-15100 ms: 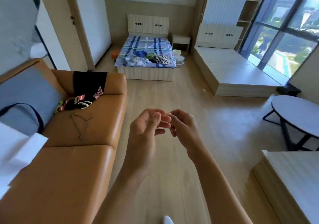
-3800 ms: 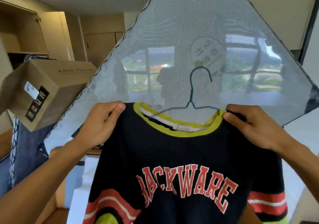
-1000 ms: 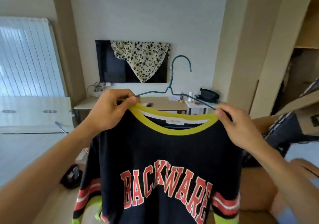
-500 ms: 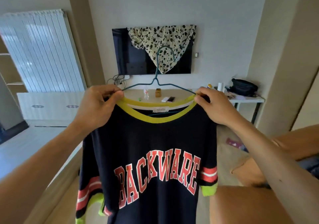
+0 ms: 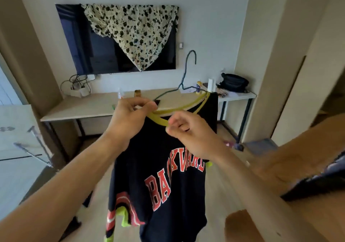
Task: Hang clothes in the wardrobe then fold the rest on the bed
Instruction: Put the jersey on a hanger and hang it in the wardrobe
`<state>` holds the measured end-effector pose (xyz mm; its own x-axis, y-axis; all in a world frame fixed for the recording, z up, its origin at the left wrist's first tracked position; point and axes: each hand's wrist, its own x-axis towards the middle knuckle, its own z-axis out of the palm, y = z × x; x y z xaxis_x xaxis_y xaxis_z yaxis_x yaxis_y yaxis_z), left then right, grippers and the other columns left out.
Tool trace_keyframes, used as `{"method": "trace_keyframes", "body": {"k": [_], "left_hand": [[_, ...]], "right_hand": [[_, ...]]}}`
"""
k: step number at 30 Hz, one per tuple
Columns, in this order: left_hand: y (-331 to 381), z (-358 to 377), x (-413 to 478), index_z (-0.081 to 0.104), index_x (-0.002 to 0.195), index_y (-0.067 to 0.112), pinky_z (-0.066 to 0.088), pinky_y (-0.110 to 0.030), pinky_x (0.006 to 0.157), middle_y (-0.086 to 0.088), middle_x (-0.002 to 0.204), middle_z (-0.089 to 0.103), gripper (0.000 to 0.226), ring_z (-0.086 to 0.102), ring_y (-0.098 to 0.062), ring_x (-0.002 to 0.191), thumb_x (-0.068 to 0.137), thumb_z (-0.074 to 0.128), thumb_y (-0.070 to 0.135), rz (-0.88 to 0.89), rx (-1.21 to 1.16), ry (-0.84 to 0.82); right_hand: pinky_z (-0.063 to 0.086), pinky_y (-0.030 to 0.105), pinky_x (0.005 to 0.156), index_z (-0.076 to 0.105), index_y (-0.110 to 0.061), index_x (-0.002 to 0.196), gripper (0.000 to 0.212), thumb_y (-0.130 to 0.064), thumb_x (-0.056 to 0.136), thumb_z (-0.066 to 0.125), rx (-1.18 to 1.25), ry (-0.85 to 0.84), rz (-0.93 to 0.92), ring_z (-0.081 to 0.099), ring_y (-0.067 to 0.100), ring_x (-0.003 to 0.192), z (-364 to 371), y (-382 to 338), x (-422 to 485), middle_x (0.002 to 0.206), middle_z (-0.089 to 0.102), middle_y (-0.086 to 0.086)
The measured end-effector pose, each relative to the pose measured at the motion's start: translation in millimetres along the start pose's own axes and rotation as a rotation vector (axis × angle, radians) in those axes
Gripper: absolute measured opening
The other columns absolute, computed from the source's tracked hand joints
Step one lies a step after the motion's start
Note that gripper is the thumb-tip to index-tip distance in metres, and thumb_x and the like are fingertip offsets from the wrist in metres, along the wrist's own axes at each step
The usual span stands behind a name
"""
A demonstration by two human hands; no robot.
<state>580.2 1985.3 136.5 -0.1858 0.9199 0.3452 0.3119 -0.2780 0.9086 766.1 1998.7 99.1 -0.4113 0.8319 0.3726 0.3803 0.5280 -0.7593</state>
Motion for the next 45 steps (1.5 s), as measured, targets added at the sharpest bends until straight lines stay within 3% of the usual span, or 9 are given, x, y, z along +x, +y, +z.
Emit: {"method": "trace_keyframes", "body": {"k": [3,8,12,18,22,30,36,39,45], "left_hand": [[-14,28,51,0.075,0.073,0.018,0.047,-0.022,0.077,0.013,0.070,0.069,0.026,0.062,-0.005,0.078,0.096,0.063,0.016,-0.054,-0.080,-0.130],[-32,86,137,0.065,0.068,0.023,0.043,-0.030,0.053,0.002,0.064,0.059,0.035,0.058,-0.026,0.073,0.098,0.048,0.017,-0.253,-0.271,-0.386],[-44,132,189,0.062,0.081,0.020,0.040,-0.024,0.045,-0.001,0.073,0.056,0.023,0.056,-0.023,0.068,0.099,0.047,0.021,-0.355,-0.404,-0.560],[-69,222,277,0.067,0.078,0.022,0.051,-0.033,0.073,0.002,0.080,0.062,0.028,0.059,-0.016,0.076,0.101,0.052,0.020,-0.313,-0.550,-0.811],[-82,270,318,0.065,0.091,0.020,0.044,-0.029,0.069,0.003,0.070,0.059,0.014,0.058,-0.012,0.069,0.101,0.055,0.022,-0.289,-0.547,-0.925],[-85,388,435,0.067,0.091,0.011,0.049,-0.022,0.071,-0.006,0.081,0.060,0.016,0.060,-0.012,0.078,0.099,0.062,0.024,-0.096,-0.446,-1.060],[-93,485,507,0.071,0.104,0.014,0.047,-0.015,0.078,-0.016,0.100,0.066,0.026,0.062,-0.010,0.090,0.101,0.055,0.035,0.192,-0.349,-1.100],[-105,541,552,0.067,0.103,0.029,0.044,-0.015,0.085,0.001,0.110,0.063,0.019,0.061,-0.005,0.100,0.101,0.052,0.041,0.334,-0.303,-1.097],[-122,649,657,0.066,0.110,0.025,0.038,-0.009,0.068,0.010,0.105,0.061,0.024,0.059,-0.003,0.095,0.102,0.049,0.041,0.396,-0.257,-1.157]], "right_hand": [[0.056,0.036,0.082,0.066,-0.019,0.098,0.020,-0.038,0.092,0.066,0.119,0.020,0.112,0.070,0.019,0.083,14,16,41,0.095,0.070,0.001],[0.051,0.028,0.072,0.061,-0.020,0.097,0.014,-0.034,0.097,0.059,0.185,0.237,0.309,0.071,0.017,0.080,6,49,106,0.096,0.070,0.004],[0.056,0.043,0.076,0.061,-0.016,0.098,0.019,-0.035,0.094,0.064,0.228,0.404,0.379,0.071,0.015,0.075,-17,83,136,0.085,0.070,0.000],[0.056,0.039,0.074,0.064,-0.014,0.090,0.033,-0.039,0.072,0.076,0.124,0.644,0.352,0.067,0.022,0.077,-70,160,187,0.078,0.066,-0.001],[0.052,0.062,0.074,0.058,-0.009,0.079,0.021,-0.028,0.075,0.067,0.020,0.720,0.350,0.063,0.041,0.079,-102,213,217,0.078,0.062,0.017],[0.047,0.066,0.071,0.050,0.008,0.092,0.044,-0.034,0.083,0.059,0.035,0.916,0.316,0.051,0.051,0.077,-181,288,289,0.084,0.050,0.034],[0.052,0.050,0.061,0.055,0.006,0.097,0.022,-0.015,0.096,0.057,-0.023,0.989,0.357,0.055,0.049,0.076,-252,359,326,0.085,0.056,0.031],[0.051,0.022,0.058,0.055,-0.001,0.091,0.009,0.001,0.099,0.052,-0.003,1.035,0.383,0.062,0.020,0.065,-289,404,344,0.076,0.061,0.012],[0.051,0.024,0.057,0.051,0.006,0.093,0.011,-0.002,0.100,0.053,-0.058,1.146,0.429,0.063,0.021,0.065,-370,479,385,0.075,0.059,0.011]]}}
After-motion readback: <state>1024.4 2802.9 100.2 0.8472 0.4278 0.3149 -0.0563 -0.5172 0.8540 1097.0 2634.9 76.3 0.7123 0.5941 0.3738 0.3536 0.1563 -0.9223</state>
